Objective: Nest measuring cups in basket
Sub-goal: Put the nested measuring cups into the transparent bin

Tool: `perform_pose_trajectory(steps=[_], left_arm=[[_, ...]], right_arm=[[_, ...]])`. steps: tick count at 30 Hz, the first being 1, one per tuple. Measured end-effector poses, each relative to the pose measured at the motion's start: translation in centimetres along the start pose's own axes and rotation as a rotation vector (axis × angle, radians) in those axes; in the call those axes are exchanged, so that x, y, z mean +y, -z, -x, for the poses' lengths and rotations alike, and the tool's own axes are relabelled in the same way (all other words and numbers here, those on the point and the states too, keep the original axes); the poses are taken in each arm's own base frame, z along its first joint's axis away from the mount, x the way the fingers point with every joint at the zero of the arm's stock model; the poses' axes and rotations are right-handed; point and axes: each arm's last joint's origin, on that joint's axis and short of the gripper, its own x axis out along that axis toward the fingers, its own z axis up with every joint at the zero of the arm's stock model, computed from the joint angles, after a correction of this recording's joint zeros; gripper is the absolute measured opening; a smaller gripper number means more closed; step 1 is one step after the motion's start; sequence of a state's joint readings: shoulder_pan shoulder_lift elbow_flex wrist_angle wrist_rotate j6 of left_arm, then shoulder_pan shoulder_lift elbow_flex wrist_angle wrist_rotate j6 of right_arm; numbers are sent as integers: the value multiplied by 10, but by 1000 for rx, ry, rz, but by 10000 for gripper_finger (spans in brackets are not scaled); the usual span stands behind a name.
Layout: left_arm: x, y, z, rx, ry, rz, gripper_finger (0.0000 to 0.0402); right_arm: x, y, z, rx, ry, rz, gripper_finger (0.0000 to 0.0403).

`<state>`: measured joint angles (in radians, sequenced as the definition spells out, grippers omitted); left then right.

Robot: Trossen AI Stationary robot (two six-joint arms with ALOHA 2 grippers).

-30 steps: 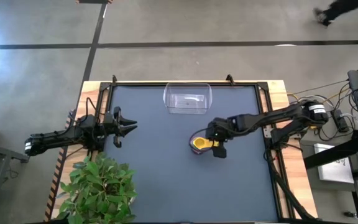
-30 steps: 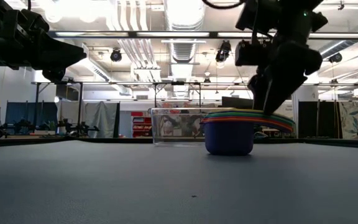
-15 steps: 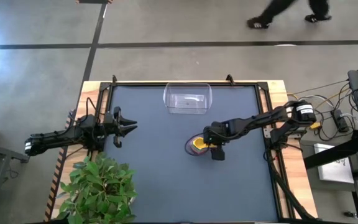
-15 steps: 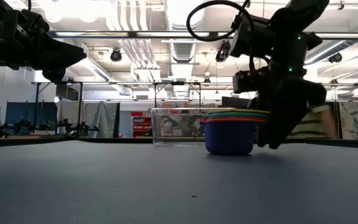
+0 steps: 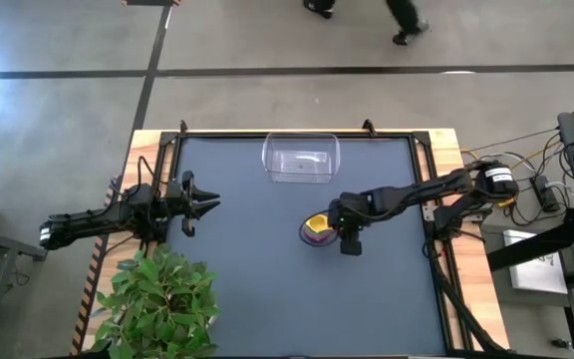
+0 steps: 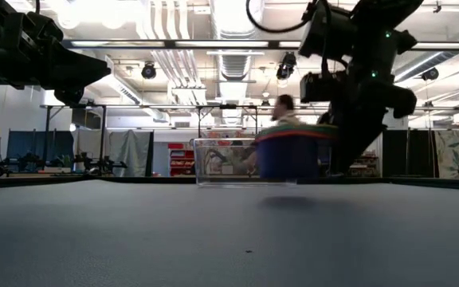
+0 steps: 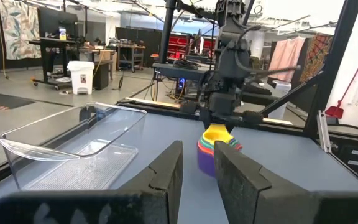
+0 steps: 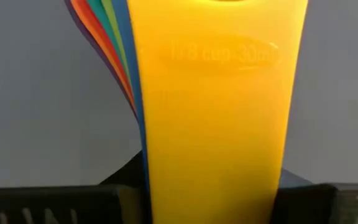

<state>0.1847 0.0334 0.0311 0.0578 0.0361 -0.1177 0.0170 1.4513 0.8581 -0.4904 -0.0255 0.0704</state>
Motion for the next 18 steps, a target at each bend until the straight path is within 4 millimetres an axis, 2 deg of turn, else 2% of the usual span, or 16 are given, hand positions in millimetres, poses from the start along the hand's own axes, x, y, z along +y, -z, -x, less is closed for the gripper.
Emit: perform_pose_trajectory(steps=[5,11,15,18], left_arm=[[0,0,0,0,1,0,75],[0,0,0,-1,0,0,75],[0,0,0,0,0,0,75],[0,0,0,0,1,0,75]], right_arm=[[0,-2,12,-48,24,4,111],[-6,-7,34,-131,160,51,111],[-17,-25,57,-221,209,80,111],[-32,-41,72,-268,250,105,111]])
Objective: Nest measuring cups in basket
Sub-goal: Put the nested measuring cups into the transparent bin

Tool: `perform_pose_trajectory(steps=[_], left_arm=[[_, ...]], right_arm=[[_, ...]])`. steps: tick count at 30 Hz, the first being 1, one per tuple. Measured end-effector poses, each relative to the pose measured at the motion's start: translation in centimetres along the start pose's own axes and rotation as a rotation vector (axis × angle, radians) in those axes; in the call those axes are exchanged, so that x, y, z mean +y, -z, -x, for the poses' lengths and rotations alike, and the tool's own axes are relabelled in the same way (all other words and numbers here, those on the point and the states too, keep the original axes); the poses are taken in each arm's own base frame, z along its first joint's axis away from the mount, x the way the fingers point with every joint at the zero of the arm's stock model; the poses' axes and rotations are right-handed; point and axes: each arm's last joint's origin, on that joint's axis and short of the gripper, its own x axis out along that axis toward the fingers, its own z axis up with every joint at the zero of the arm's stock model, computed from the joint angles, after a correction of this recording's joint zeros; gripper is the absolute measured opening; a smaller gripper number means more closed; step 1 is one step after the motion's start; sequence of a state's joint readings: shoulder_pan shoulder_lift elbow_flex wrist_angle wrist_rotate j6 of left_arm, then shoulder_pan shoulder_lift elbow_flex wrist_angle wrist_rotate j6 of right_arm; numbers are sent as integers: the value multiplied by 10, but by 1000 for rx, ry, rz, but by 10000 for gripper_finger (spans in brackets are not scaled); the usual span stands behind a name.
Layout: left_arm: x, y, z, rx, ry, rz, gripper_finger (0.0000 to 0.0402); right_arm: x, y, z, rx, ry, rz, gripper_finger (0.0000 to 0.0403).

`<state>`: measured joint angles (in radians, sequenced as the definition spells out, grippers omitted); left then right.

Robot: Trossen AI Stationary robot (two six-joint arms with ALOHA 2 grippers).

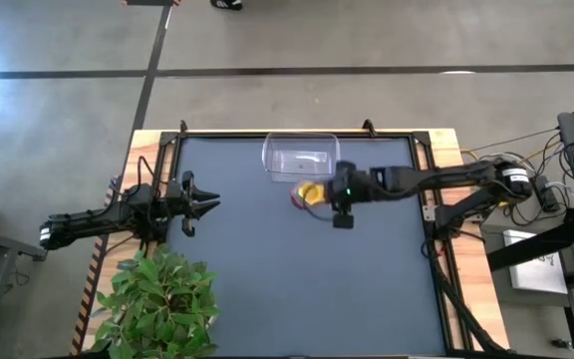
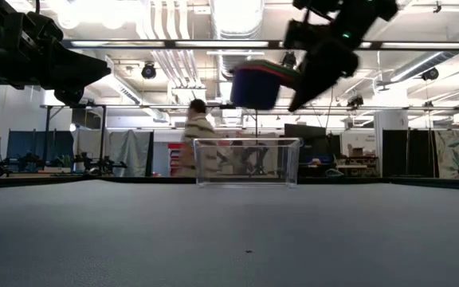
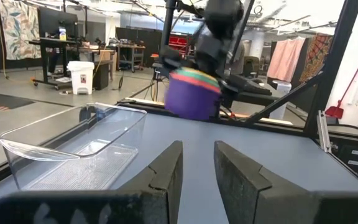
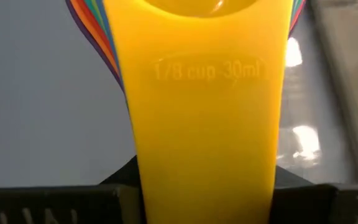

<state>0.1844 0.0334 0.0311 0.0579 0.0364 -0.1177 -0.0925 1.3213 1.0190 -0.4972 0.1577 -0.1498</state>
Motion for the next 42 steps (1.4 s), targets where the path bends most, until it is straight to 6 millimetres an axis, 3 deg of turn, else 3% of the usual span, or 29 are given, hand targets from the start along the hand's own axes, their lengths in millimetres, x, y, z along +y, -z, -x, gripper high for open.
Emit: perform_pose_trajectory(steps=[9,13,17,23,30,36,42], left_arm=[[0,0,0,0,0,0,75],[0,0,0,0,0,0,75],[0,0,0,0,0,0,75],[0,0,0,0,0,0,75],[0,0,0,0,0,0,75],[0,0,0,0,0,0,75],[0,0,0,-1,0,0,75]], right_arm=[[-87,-32,-2,-81,51,-20,111],[-118,-30,-19,-68,25,-20,111],[-138,-22,-46,-7,26,-31,111],[-155,-10,-86,79,12,-55,111],[-163,-1,-117,135,-19,-53,111],[-166,5,-129,105,-123,-68,117],[-167,5,-129,97,-121,-65,173]])
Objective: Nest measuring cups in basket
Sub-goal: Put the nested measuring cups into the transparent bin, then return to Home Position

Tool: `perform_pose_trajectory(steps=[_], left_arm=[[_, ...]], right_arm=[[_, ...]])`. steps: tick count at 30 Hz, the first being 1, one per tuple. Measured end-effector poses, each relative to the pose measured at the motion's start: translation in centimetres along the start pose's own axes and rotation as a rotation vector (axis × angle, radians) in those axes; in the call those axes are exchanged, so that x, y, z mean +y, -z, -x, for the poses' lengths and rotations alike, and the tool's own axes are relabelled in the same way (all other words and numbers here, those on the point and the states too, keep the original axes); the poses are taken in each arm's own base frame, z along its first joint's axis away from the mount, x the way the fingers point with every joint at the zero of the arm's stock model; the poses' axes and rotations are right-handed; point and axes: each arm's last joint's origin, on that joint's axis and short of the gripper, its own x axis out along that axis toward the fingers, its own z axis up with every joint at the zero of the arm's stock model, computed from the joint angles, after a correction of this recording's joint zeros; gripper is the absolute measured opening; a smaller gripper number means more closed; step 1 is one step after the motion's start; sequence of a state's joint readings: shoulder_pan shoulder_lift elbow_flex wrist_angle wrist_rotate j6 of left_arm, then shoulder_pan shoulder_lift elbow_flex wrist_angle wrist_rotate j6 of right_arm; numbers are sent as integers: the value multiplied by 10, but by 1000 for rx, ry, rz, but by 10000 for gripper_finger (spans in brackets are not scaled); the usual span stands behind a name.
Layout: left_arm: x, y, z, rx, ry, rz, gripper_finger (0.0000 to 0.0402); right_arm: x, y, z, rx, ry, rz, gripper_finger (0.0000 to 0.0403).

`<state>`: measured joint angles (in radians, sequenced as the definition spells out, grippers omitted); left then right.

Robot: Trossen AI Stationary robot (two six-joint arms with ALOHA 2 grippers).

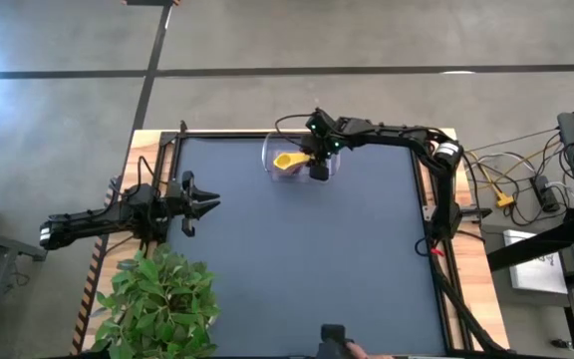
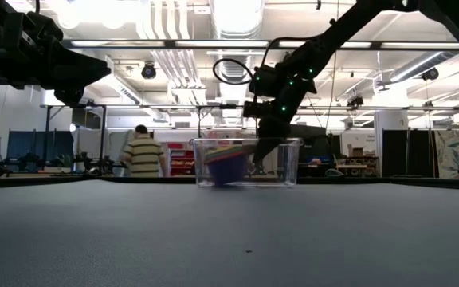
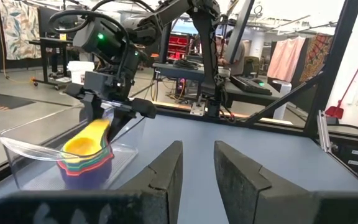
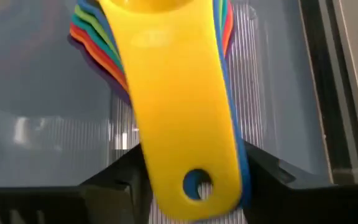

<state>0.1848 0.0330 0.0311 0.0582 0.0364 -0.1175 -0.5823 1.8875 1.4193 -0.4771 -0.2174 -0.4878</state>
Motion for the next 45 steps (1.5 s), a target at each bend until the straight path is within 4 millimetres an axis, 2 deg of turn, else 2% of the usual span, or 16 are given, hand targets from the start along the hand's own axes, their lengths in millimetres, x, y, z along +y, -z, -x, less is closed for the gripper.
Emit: perform_pose_trajectory(steps=[6,10,13,17,22,26,29,34,42,45], left_arm=[[0,0,0,0,0,0,75],[0,0,0,0,0,0,75],[0,0,0,0,0,0,75],[0,0,0,1,0,0,75],[0,0,0,0,0,0,75],[0,0,0,0,0,0,75],[0,0,0,0,0,0,75],[0,0,0,0,0,0,75],[0,0,0,0,0,0,75],[0,0,0,0,0,0,75]], right_arm=[[0,-2,6,-1,25,7,201],[1,-4,23,23,96,25,206],[4,-10,52,2,135,40,206],[12,-20,103,-92,170,8,205],[34,-20,170,-333,88,-30,194],[60,-1,202,-504,-23,0,186],[76,21,219,-599,-2,4,182],[99,59,236,-755,48,9,174],[132,110,259,-934,72,-11,160],[147,133,275,-1034,104,23,154]])
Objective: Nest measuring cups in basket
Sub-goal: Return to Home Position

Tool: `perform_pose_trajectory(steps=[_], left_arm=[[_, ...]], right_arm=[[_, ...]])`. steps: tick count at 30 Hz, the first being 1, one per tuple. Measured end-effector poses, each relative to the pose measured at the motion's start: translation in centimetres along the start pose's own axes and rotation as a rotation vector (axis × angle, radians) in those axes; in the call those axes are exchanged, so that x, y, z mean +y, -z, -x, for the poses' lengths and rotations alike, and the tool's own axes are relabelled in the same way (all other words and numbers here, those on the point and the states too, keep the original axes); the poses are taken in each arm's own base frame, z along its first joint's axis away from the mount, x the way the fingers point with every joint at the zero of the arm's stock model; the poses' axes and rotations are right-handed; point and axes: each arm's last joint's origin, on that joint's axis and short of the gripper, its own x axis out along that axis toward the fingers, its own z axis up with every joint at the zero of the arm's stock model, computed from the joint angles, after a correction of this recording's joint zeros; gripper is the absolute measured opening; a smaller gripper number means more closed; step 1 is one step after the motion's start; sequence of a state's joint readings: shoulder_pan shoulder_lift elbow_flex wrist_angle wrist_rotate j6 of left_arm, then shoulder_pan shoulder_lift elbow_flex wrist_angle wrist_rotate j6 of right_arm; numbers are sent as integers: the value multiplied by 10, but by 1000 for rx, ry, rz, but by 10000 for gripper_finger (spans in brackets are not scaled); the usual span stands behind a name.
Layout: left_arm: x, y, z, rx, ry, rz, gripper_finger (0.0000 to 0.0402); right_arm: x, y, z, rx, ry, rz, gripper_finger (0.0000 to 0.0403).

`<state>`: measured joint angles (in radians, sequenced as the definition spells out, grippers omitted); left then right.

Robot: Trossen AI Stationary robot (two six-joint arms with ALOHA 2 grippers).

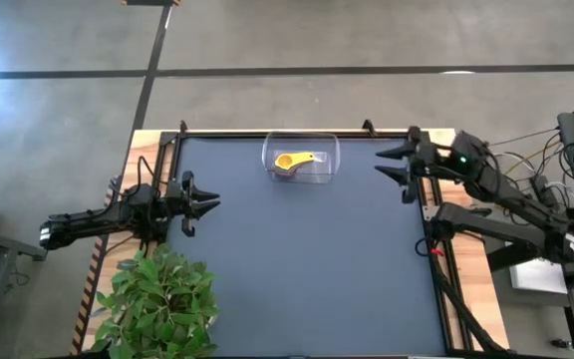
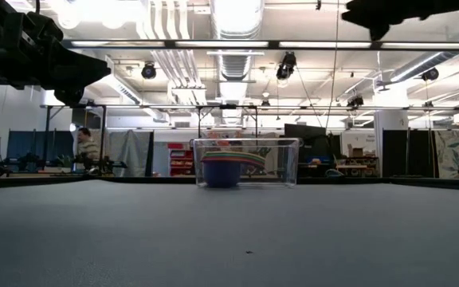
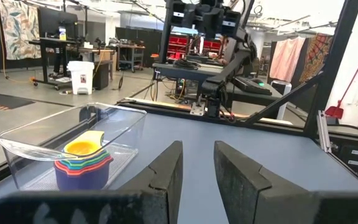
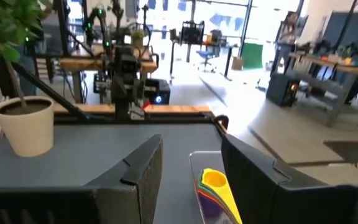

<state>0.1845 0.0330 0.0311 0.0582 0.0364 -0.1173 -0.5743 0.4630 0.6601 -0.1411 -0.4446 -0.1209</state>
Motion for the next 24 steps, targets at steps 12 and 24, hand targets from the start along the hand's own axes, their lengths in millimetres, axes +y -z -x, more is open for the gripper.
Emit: perform_pose_trajectory(steps=[12,24], left_arm=[[0,0,0,0,0,0,75],[0,0,0,0,-1,0,75]], right_arm=[[18,40,27,-111,7,-63,131],[21,101,22,-149,64,-150,115]])
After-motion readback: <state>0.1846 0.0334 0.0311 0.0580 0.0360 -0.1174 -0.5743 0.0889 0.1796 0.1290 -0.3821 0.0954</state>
